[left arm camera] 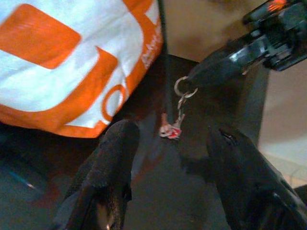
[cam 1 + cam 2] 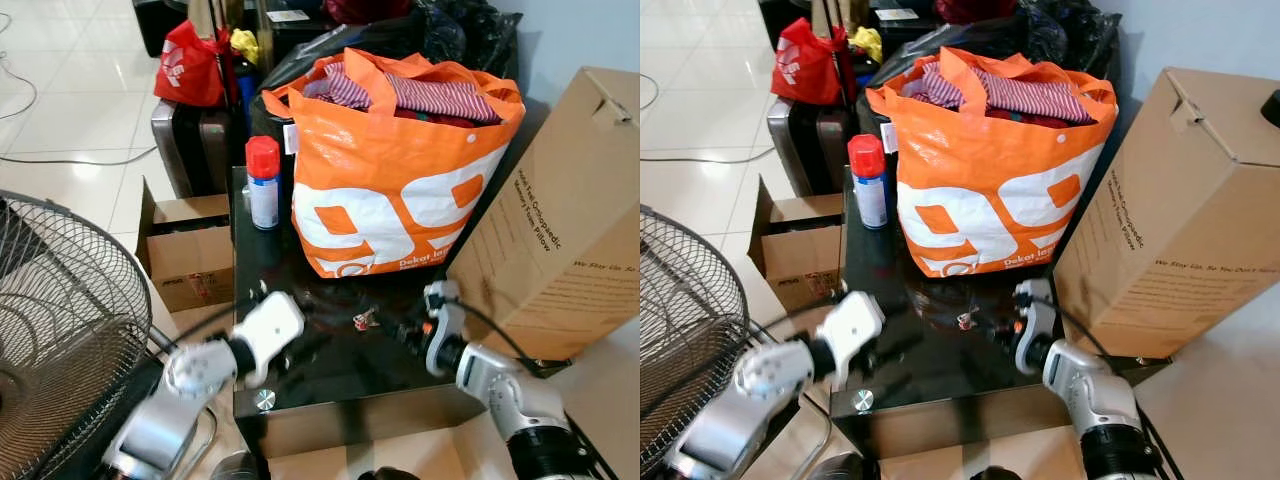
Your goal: Hang keys on a hook
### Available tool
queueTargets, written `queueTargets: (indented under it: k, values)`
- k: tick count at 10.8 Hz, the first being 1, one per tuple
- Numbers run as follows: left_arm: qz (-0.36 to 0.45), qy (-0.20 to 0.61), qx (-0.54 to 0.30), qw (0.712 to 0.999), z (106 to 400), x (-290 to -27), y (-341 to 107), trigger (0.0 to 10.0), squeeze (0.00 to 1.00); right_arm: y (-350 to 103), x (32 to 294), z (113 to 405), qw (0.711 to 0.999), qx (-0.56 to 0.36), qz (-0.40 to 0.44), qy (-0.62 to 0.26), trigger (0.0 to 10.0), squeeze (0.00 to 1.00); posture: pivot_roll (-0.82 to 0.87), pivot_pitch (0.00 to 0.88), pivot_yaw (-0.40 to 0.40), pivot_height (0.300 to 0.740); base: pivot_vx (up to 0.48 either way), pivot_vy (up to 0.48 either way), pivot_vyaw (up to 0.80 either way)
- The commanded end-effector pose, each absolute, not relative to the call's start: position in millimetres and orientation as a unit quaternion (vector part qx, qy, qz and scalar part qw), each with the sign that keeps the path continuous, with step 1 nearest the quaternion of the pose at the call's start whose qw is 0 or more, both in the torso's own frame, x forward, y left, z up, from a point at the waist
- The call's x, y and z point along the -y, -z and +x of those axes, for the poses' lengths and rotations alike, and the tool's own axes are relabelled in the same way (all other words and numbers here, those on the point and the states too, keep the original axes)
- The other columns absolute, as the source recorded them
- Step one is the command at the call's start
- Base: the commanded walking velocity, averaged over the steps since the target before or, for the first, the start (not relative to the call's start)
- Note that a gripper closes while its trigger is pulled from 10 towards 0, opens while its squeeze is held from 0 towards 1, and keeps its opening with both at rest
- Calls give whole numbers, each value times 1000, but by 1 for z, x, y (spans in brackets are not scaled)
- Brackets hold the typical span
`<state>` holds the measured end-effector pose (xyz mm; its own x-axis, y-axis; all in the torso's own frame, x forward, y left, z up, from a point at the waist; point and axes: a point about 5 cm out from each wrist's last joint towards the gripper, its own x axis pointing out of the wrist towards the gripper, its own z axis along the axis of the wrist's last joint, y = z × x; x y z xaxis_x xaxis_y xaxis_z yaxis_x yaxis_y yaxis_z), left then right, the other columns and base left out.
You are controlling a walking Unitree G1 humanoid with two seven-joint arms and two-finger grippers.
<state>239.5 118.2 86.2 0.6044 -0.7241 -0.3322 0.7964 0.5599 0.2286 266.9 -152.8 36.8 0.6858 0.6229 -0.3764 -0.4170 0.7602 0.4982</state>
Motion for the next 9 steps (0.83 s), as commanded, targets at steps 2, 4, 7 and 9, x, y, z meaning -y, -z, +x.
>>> queueTargets:
  k: [2,4,7,9]
  values:
    - [195,424,-105,878,240,-122,-82,10000,16,-44,160,266,905,-261,194,-274,0,0,-15,43,-47,740,0,0,0]
    - [179,415,-90,888,247,-123,-88,10000,0,-54,154,261,896,-251,196,-310,0,0,-15,42,-46,740,0,0,0]
    - [114,440,-72,888,260,-127,-106,10000,1000,-78,150,255,873,-217,201,-388,0,0,-19,33,-45,740,0,0,0]
    - [120,453,-71,881,264,-125,-107,10000,0,-86,150,256,875,-206,195,-393,0,0,-23,26,-40,740,0,0,0]
